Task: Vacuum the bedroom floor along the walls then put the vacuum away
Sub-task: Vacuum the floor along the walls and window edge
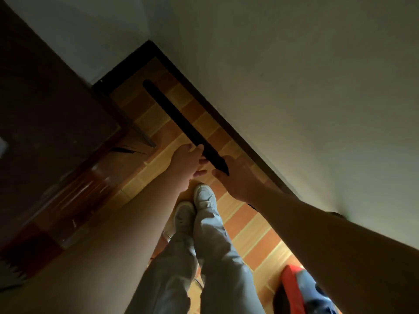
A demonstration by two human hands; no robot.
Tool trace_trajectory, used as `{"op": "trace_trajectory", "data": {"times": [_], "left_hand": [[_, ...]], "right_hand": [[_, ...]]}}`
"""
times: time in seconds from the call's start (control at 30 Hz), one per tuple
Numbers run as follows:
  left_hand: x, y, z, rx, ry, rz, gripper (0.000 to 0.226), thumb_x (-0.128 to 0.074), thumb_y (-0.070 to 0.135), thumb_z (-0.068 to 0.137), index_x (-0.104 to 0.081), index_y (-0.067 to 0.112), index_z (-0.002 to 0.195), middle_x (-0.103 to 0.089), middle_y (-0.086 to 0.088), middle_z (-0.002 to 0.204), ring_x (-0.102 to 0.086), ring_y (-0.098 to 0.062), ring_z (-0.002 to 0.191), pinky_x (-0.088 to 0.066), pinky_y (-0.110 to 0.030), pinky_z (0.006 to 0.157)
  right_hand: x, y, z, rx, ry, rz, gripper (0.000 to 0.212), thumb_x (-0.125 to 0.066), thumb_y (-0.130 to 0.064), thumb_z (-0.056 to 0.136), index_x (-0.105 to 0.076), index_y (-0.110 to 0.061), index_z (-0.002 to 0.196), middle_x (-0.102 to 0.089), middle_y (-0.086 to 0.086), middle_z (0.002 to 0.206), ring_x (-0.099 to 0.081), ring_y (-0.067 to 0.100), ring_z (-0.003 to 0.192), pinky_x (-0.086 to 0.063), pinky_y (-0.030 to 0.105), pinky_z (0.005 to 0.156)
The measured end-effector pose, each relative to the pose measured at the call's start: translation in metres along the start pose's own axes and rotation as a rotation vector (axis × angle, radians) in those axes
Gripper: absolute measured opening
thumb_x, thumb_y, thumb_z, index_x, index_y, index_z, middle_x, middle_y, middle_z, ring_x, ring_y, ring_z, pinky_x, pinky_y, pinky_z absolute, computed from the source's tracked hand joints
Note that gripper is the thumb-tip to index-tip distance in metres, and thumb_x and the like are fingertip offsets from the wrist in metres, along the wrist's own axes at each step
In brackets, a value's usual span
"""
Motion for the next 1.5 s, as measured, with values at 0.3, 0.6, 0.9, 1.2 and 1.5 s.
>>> {"op": "trace_trajectory", "data": {"times": [0.3, 0.6, 0.9, 1.2, 1.5], "left_hand": [[-0.064, 0.047, -0.183, -0.051, -0.164, 0.091, 0.028, -0.052, 0.032, 0.107, -0.062, 0.015, 0.127, -0.077, -0.006, 0.111, -0.076, -0.018, 0.096, -0.063, -0.038, 0.073], [-0.14, 0.017, -0.33, -0.011, -0.276, 0.124, 0.03, -0.061, 0.03, 0.103, -0.058, 0.015, 0.128, -0.073, -0.012, 0.117, -0.076, -0.025, 0.099, -0.063, -0.047, 0.083], [-0.193, -0.004, -0.422, 0.026, -0.368, 0.093, 0.042, -0.064, 0.026, 0.101, -0.053, 0.006, 0.136, -0.073, -0.019, 0.11, -0.076, -0.03, 0.09, -0.062, -0.044, 0.066], [-0.226, 0.022, -0.472, 0.014, -0.581, 0.122, 0.042, -0.065, 0.017, 0.1, -0.049, 0.007, 0.137, -0.065, -0.026, 0.127, -0.072, -0.039, 0.109, -0.06, -0.05, 0.09], [-0.251, 0.013, -0.52, -0.041, -0.666, 0.205, 0.04, -0.065, 0.019, 0.1, -0.052, 0.001, 0.133, -0.064, -0.024, 0.127, -0.069, -0.039, 0.109, -0.058, -0.049, 0.095]], "right_hand": [[0.093, -0.012, -0.196, -0.123, 0.092, 0.034, 0.025, -0.062, -0.039, 0.099, -0.059, -0.022, 0.117, -0.065, -0.002, 0.101, -0.065, 0.016, 0.086, -0.053, 0.031, 0.071], [0.14, 0.028, -0.38, -0.244, 0.204, -0.109, 0.034, -0.064, -0.049, 0.095, -0.053, -0.026, 0.117, -0.065, 0.0, 0.096, -0.062, 0.022, 0.079, -0.045, 0.03, 0.06], [0.171, 0.06, -0.513, -0.351, 0.386, -0.186, 0.039, -0.056, -0.046, 0.099, -0.049, -0.028, 0.133, -0.069, 0.003, 0.116, -0.066, 0.029, 0.105, -0.052, 0.039, 0.088], [0.171, 0.051, -0.586, -0.653, 0.561, -0.138, 0.025, -0.051, -0.037, 0.103, -0.05, -0.022, 0.124, -0.063, 0.004, 0.117, -0.056, 0.03, 0.112, -0.043, 0.053, 0.098], [0.165, 0.05, -0.64, -0.858, 0.669, -0.058, 0.027, -0.055, -0.027, 0.103, -0.05, -0.025, 0.129, -0.059, 0.003, 0.121, -0.052, 0.03, 0.121, -0.024, 0.069, 0.113]]}}
Point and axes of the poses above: each hand's wrist, its own z-axis towards the middle knuckle, its own x-axis out of the back of the hand, y = z × x, the point moved 7 cm from there along z, towards the middle knuckle
